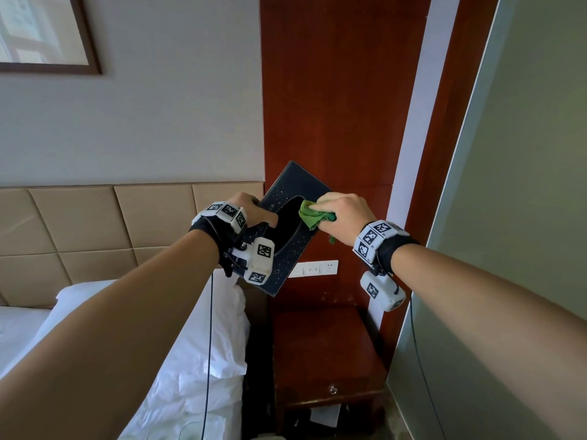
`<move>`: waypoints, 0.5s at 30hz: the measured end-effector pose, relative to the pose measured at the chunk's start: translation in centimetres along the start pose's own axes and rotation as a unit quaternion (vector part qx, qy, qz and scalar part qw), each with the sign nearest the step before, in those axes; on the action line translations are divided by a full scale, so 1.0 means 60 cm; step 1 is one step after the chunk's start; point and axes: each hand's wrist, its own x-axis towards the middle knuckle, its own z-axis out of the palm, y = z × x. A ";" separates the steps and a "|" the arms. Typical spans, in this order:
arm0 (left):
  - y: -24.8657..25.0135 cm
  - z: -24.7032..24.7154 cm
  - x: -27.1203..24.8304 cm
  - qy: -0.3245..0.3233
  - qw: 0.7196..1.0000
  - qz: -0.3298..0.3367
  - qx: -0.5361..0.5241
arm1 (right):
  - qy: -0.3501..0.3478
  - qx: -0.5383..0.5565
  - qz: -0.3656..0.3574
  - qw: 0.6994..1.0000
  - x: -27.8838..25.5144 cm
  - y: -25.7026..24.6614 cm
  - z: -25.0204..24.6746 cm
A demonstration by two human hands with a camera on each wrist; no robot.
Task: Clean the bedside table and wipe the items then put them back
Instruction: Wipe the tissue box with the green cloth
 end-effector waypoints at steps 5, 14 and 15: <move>-0.003 0.012 -0.001 -0.008 1.000 -0.003 -0.005 | 0.027 0.020 0.020 0.999 0.004 0.005 -0.013; -0.006 0.027 -0.004 -0.025 0.999 0.002 -0.027 | 0.047 -0.043 0.055 0.996 0.021 0.013 -0.029; -0.006 0.027 -0.005 -0.026 0.999 0.001 -0.031 | 0.038 -0.049 0.057 0.996 0.019 0.011 -0.024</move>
